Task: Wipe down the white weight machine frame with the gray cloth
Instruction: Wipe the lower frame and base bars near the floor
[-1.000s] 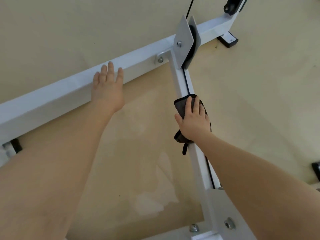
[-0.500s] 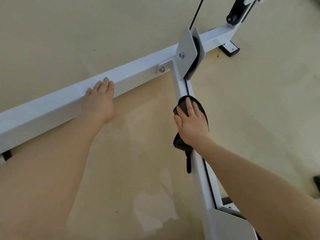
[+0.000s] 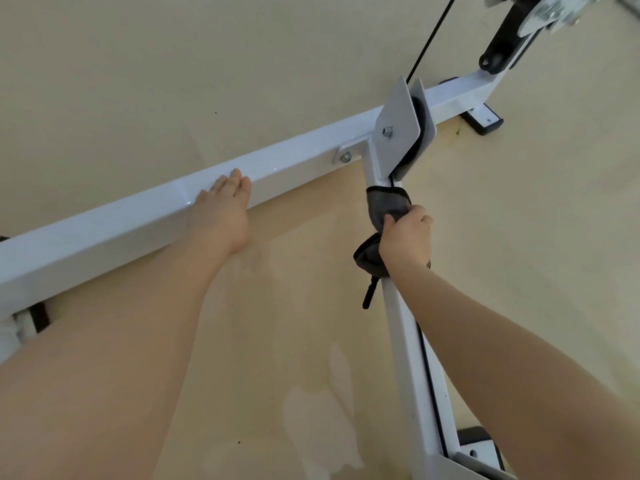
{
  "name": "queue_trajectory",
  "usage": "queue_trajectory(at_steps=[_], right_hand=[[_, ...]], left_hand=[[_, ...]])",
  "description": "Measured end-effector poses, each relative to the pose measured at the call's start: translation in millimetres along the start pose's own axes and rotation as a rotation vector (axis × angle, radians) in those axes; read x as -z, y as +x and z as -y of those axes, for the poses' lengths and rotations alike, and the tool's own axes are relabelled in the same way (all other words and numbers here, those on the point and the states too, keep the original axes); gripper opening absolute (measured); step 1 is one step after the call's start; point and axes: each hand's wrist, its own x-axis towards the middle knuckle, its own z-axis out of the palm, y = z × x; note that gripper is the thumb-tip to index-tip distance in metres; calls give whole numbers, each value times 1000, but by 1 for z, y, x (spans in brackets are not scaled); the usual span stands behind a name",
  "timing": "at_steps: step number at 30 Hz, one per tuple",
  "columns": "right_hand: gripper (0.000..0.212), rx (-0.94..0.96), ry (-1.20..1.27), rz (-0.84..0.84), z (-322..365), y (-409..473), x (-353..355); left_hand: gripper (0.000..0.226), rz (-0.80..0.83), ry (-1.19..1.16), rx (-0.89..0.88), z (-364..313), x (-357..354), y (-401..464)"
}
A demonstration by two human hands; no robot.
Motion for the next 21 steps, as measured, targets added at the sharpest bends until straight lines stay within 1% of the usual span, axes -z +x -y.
queue_trajectory(at_steps=[1,3,7,11,12,16,18,21], right_hand=[[37,-80,11,33,6,6,-1],[43,-139,16,81,18,21,-3],[54,-77,-137,58,33,38,-15],[58,-83,-173,47,34,32,-18],[61,-56,-212,46,29,25,-17],[69,175,-465,29,-4,-7,-17],[69,186,-485,22,-5,-4,-18],[70,152,-442,19,9,12,-23]], left_hand=[[73,2,0,-1,0,-1,1],[74,4,4,-3,2,-3,2],[76,3,15,4,4,-6,6],[75,16,-1,11,1,-2,4],[75,18,-8,13,0,-1,3],[74,7,2,25,-1,-4,2],[75,-12,9,37,-1,-7,1],[77,-57,33,58,-4,-16,1]])
